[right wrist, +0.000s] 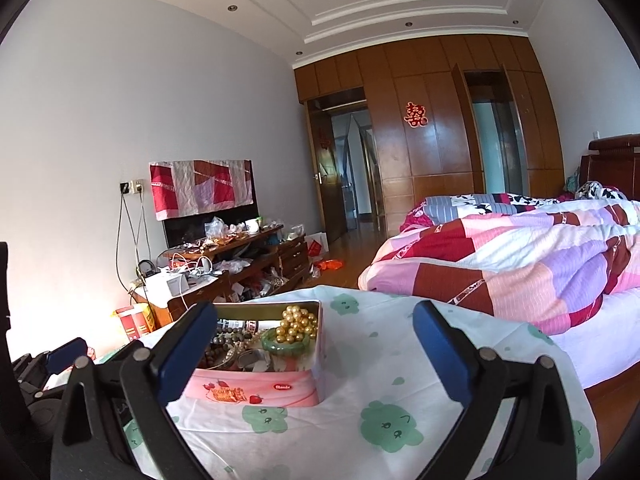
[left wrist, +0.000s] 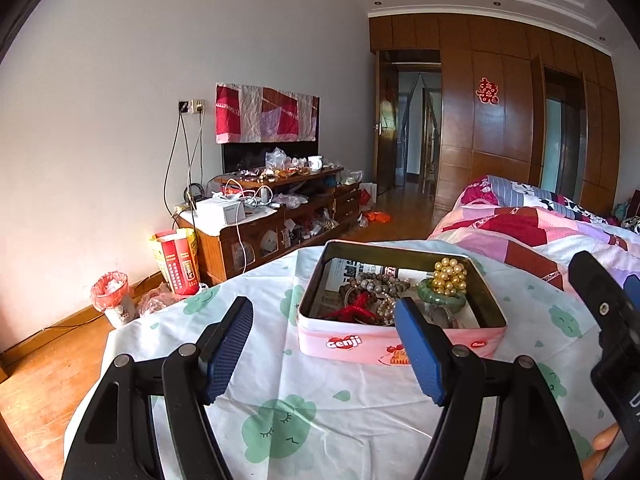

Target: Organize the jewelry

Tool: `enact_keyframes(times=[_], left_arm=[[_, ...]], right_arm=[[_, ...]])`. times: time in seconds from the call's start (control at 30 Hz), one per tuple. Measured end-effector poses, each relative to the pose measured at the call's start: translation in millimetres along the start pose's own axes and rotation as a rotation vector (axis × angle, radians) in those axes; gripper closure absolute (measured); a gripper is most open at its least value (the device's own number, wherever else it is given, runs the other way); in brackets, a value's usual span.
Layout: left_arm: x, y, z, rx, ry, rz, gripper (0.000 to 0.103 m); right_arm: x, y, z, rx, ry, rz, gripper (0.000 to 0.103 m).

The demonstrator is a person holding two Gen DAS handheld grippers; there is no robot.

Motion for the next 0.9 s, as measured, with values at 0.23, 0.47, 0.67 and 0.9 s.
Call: enact_keyframes(times=[0.23, 0.47, 0.67, 0.9], left_arm=[[-0.9, 0.0, 0.7, 0.005, 0.000, -0.002, 0.029], [-2.4, 0.6, 2.8, 0.017, -0.001, 0.008, 0.029], [-1.4, 0.5, 1.6, 0.007, 0.004, -0.005, 0.029], [-0.6, 0.7, 0.7, 0.009, 0.003, -0.004, 0.029]], right_arm=[[-3.4, 0.0, -0.3, -0.006, 0.004, 0.007, 0.003], [-4.3, 0.4, 0.1, -0.005, 0.002, 0.011, 0.001], [-4.4, 1.1, -1.0, -0.001, -0.002, 0.006, 0.000], [-4.0, 0.9, -0.6, -0.001, -0.002, 0.006, 0.000]])
Point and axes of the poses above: each gripper's, at about its wrist camera, not at the fingertips, and x roughly the way its jaws point, z to its right, y to its top, the point moved 3 cm from there along x, roughly the way its jaws point, and after that the axes turned 10 degrees about z, right-handed, at the moved point
